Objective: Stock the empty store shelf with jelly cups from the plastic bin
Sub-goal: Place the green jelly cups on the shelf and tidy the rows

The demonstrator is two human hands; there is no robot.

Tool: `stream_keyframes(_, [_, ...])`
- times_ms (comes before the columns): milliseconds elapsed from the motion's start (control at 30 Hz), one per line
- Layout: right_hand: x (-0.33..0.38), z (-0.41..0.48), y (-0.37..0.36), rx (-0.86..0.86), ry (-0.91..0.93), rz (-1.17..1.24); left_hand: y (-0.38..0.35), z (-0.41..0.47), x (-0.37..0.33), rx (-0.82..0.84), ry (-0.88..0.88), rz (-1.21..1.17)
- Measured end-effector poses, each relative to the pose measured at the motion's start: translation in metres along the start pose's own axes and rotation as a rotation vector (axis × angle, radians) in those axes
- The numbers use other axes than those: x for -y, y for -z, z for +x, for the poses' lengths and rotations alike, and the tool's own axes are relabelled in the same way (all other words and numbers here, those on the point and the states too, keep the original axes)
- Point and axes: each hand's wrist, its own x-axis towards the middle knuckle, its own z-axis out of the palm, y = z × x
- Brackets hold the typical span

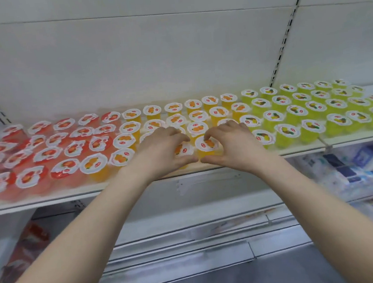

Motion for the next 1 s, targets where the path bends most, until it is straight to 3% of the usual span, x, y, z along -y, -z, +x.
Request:
stream_keyframes(533, [0.006,0.004,0.017,0.04,-0.053,0.0,-0.002,0.001,0.008,-0.02,-0.069,0.043])
stream_keyframes(700, [-0.008,0.036,0.025,-0.055,-0.07,0.042,0.011,0.021,0.017,-0.067,-0.003,-0.028])
stream_keyframes(1000, [-0.032,0.123,0.008,-0.018,-0.085,0.021,0.013,0.103,0.064,-0.064,0.133,0.03])
